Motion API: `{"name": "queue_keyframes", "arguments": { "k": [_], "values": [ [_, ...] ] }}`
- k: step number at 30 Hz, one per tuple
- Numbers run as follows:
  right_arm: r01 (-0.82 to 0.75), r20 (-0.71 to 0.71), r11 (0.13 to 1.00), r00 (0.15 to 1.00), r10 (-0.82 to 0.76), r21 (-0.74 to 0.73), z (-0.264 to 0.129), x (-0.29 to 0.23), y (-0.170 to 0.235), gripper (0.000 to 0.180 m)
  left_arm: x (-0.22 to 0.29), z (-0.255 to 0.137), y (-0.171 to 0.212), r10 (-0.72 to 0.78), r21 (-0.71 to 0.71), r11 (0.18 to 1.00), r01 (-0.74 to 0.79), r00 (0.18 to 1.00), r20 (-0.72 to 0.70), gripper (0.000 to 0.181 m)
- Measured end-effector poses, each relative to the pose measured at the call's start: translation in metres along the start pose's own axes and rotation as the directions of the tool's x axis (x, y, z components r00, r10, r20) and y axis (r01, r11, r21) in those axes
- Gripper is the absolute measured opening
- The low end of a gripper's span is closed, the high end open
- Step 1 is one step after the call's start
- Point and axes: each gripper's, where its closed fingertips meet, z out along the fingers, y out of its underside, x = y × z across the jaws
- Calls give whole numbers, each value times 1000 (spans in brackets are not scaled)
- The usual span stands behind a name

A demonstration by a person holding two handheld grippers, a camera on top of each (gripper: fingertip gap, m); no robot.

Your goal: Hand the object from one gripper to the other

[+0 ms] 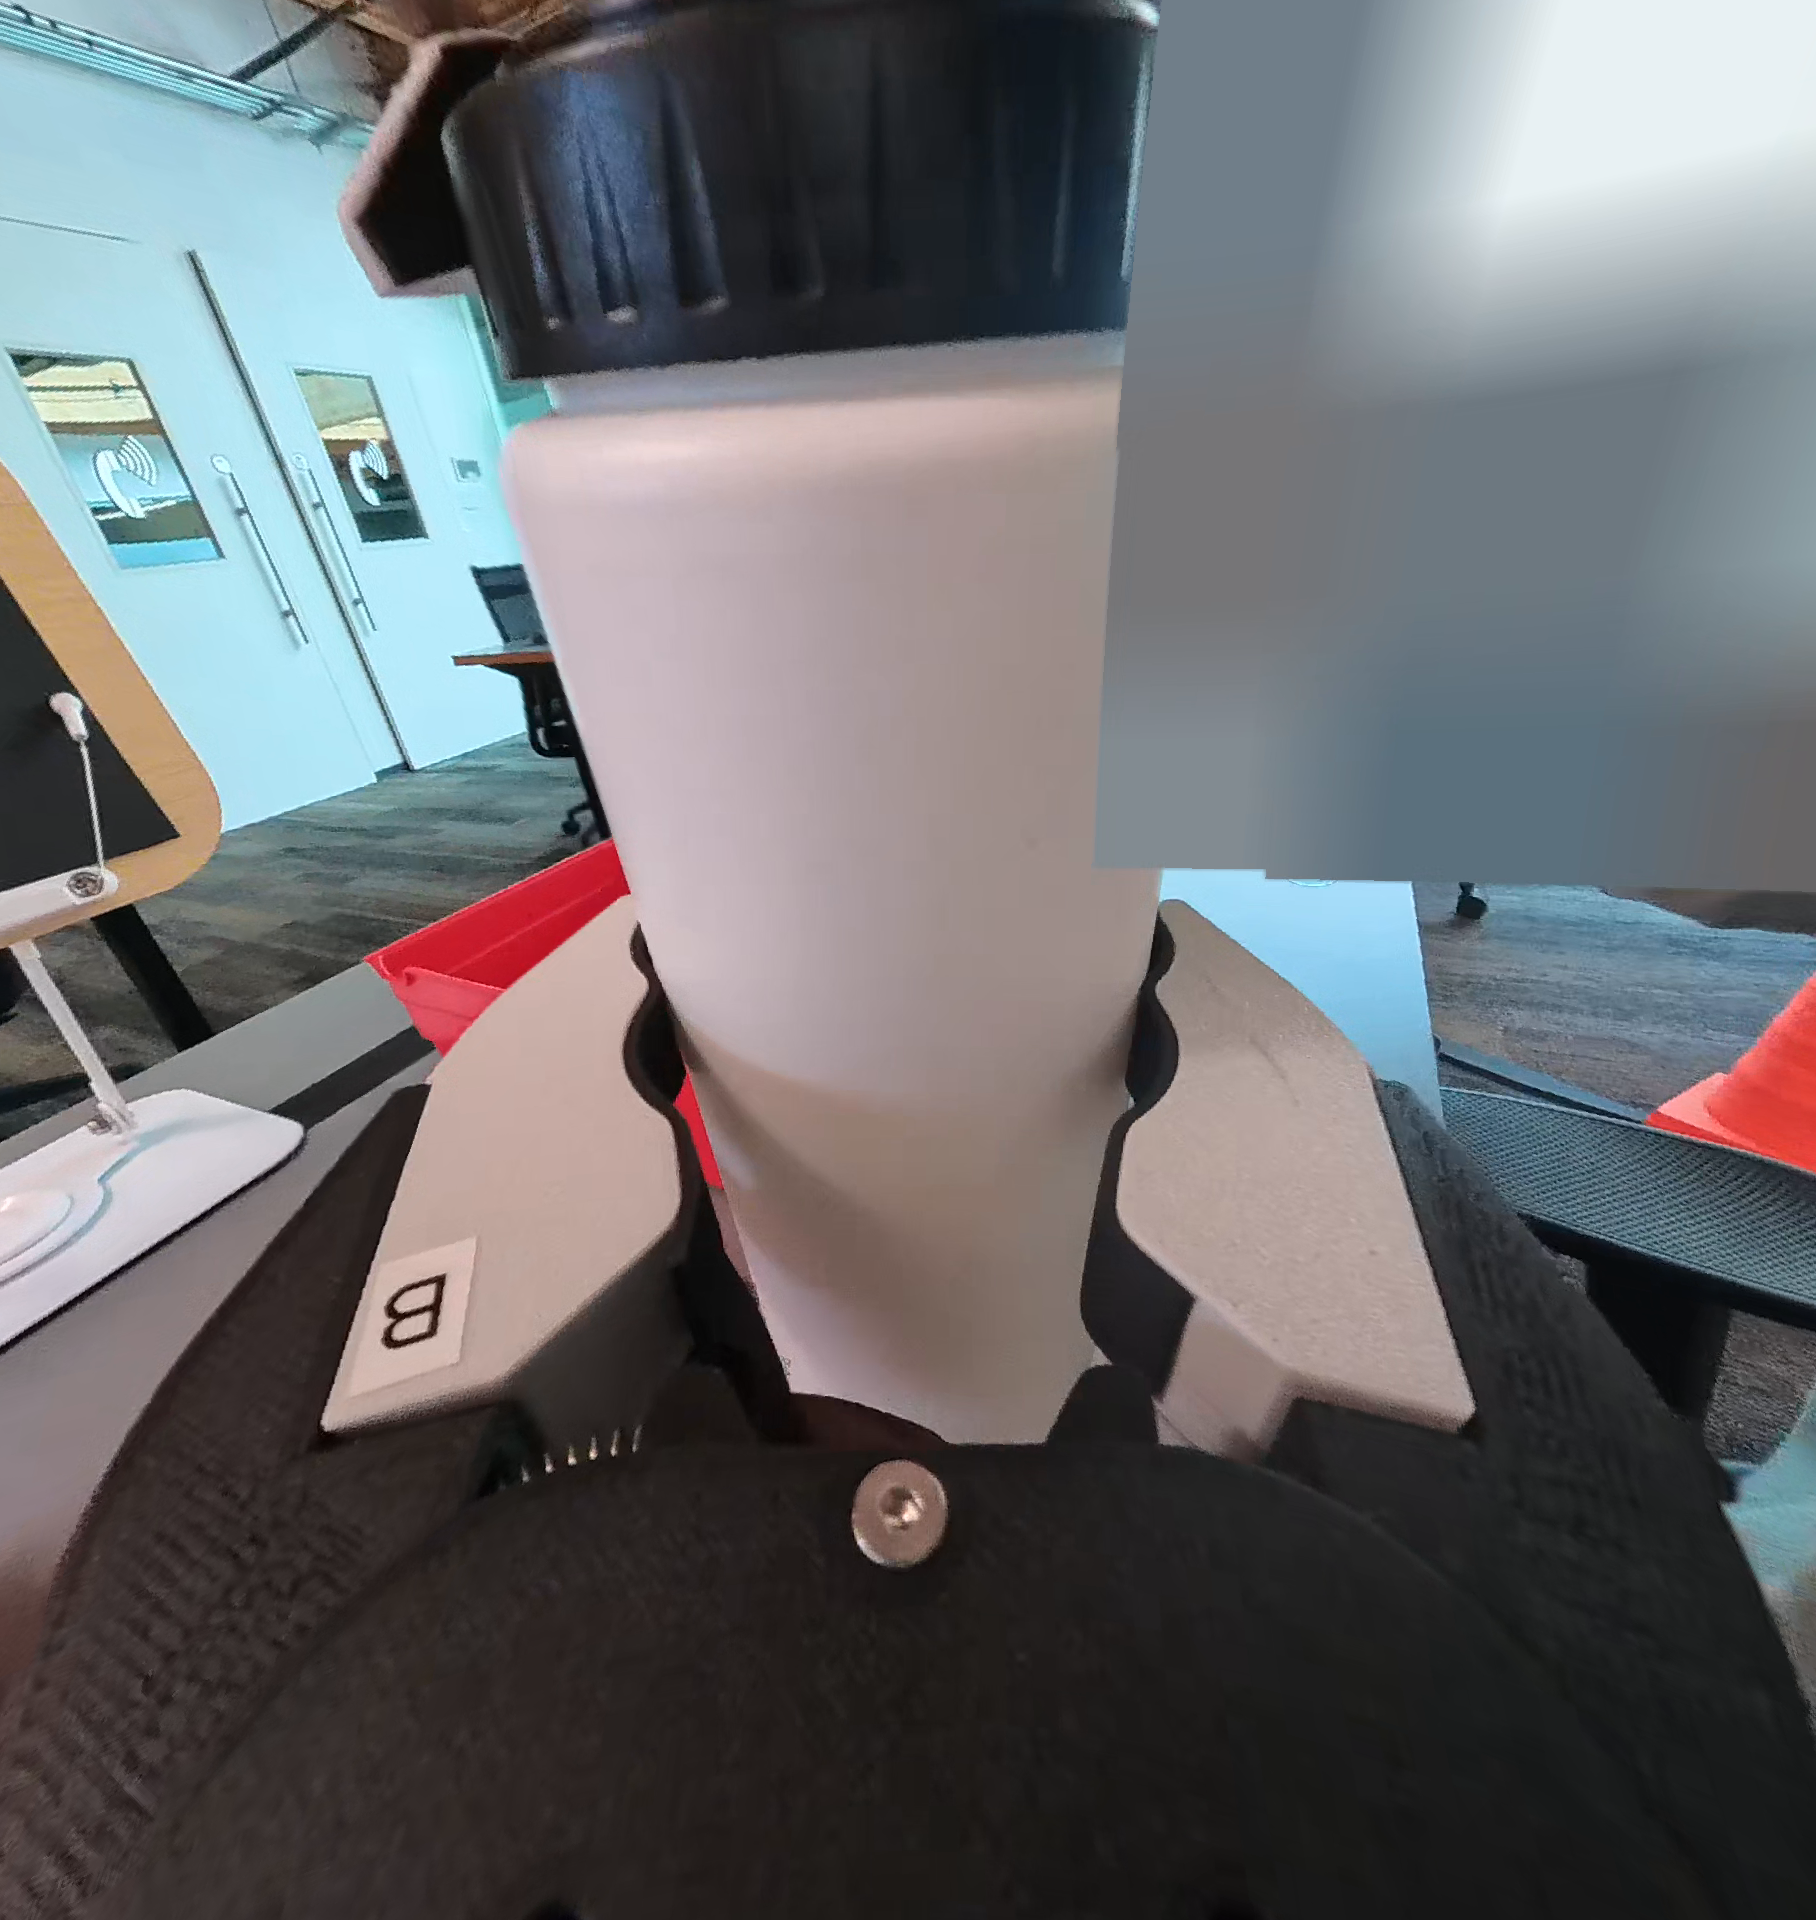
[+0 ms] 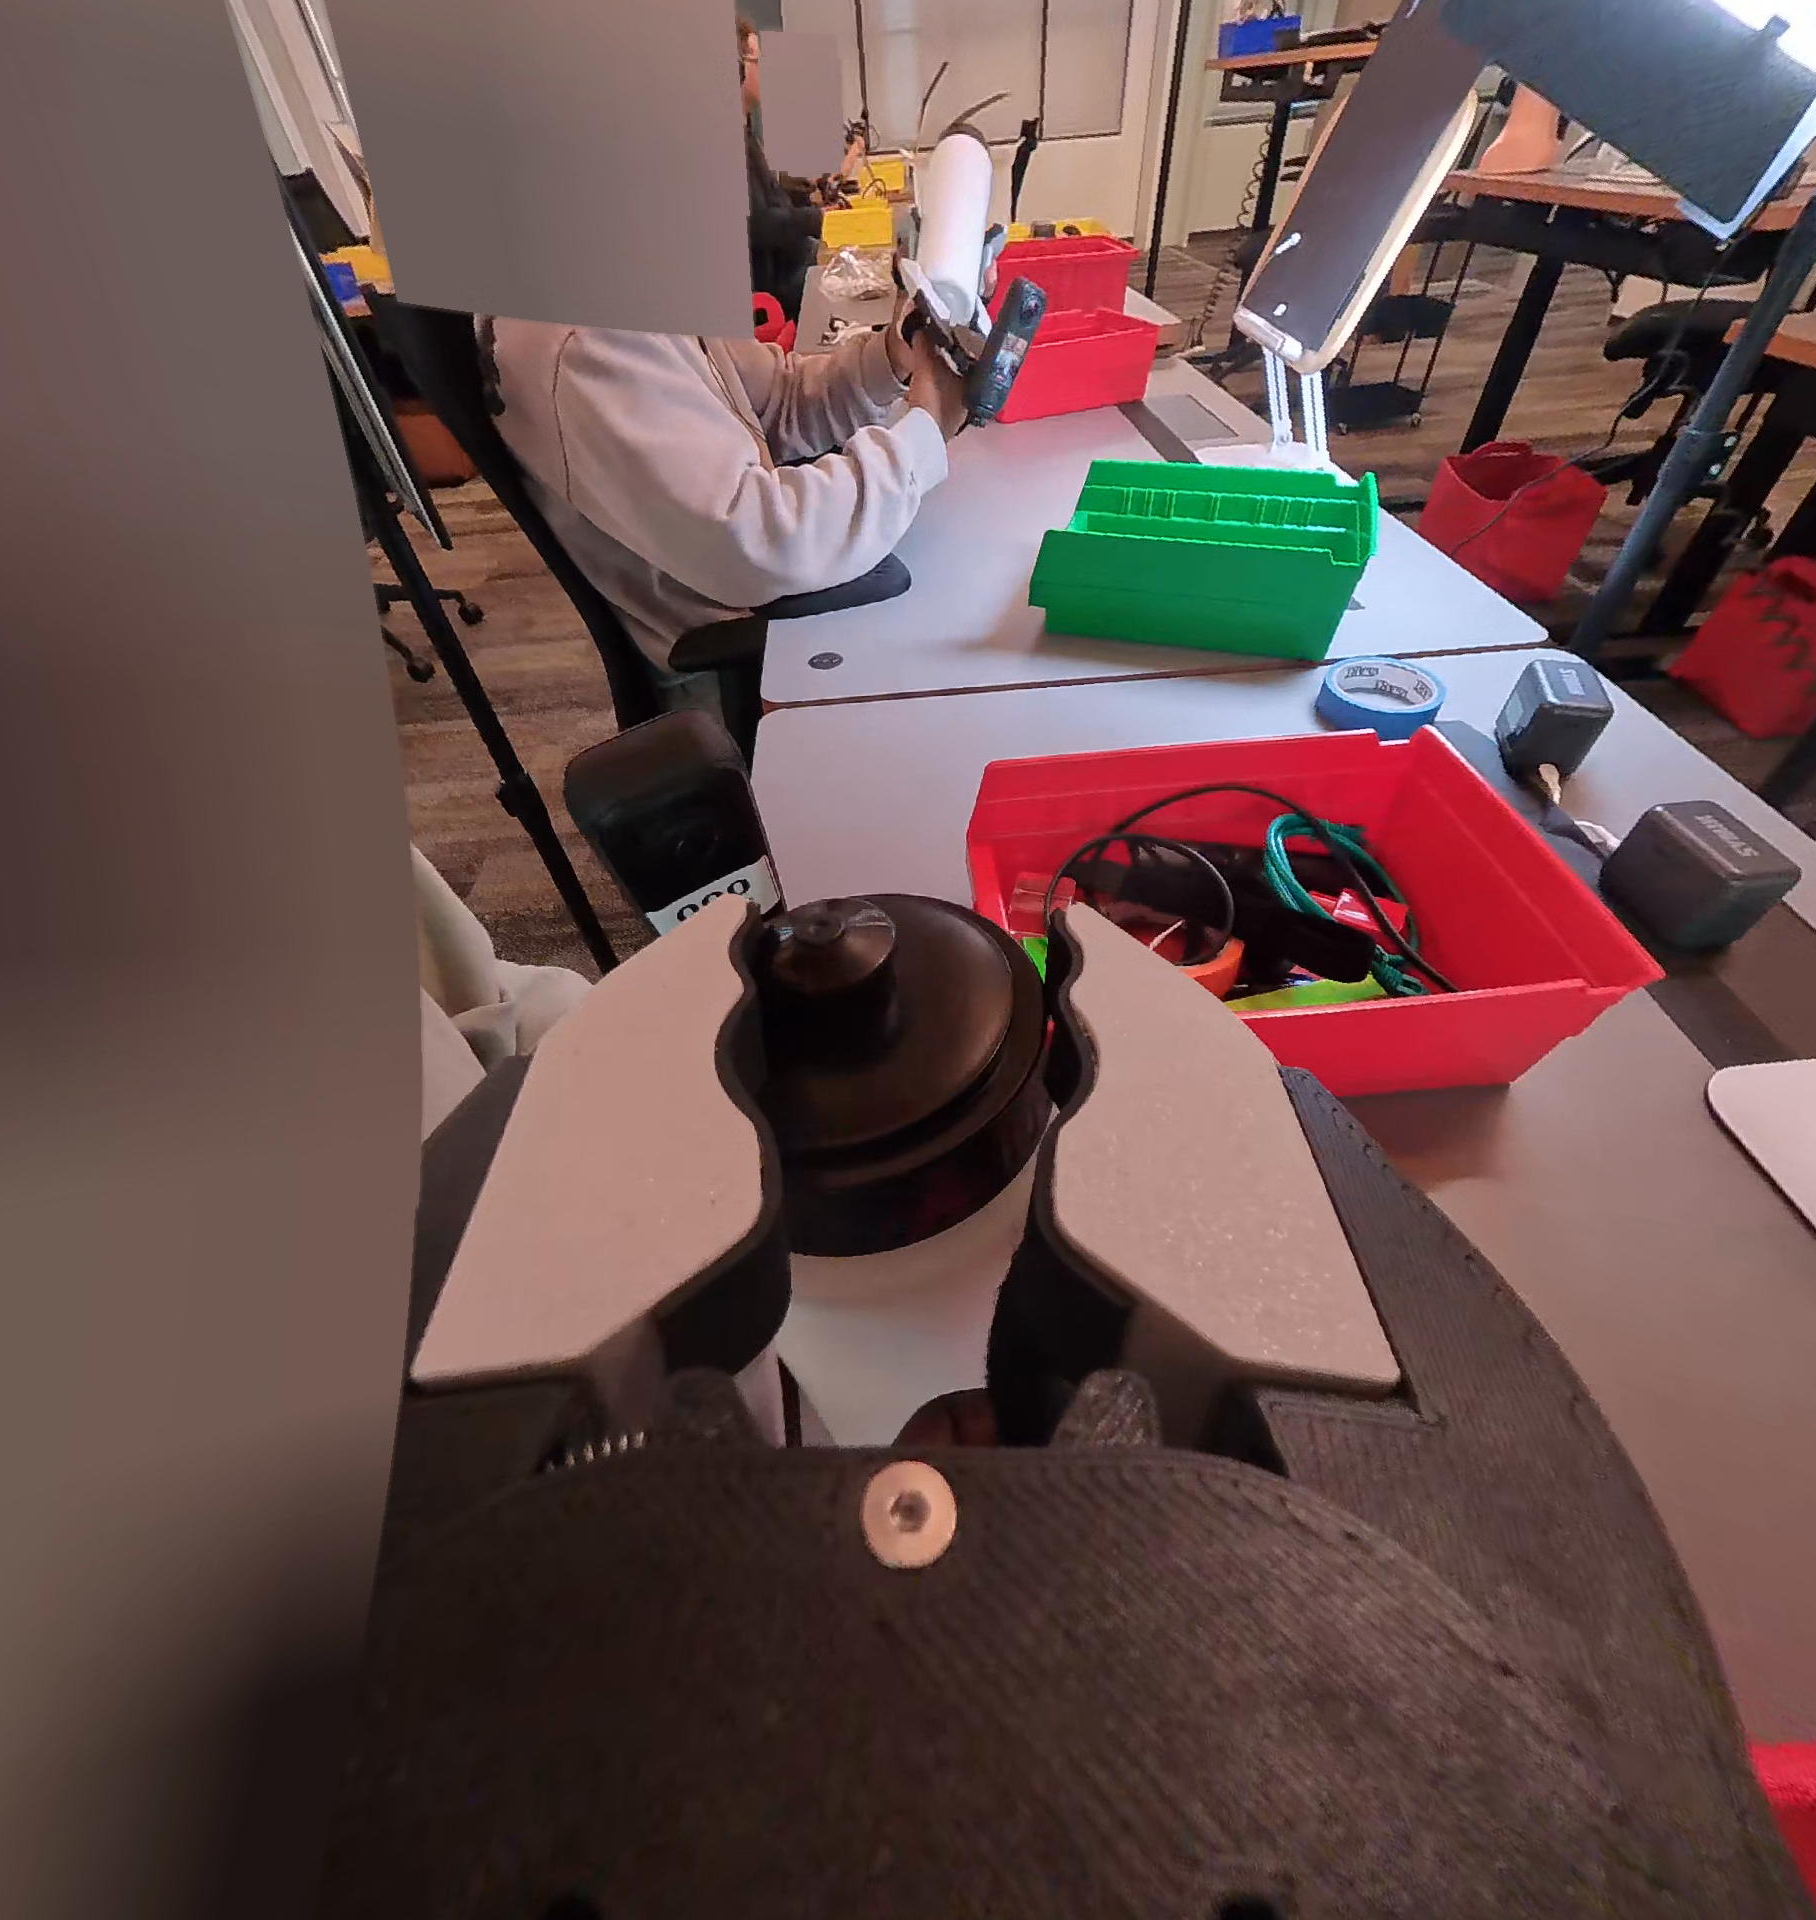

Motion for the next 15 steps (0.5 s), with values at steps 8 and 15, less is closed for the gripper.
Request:
{"name": "queue_keyframes", "arguments": {
  "k": [8,15],
  "values": [
    [64,-100,997,993,-60,35,-12,8,0,102,-12,-17,-17,-154,85,984,159,986,-68,86],
    [23,-110,997,994,-15,74,-8,0,51,124,-36,-44,-39,-214,95,969,228,967,-137,86]
  ]
}}
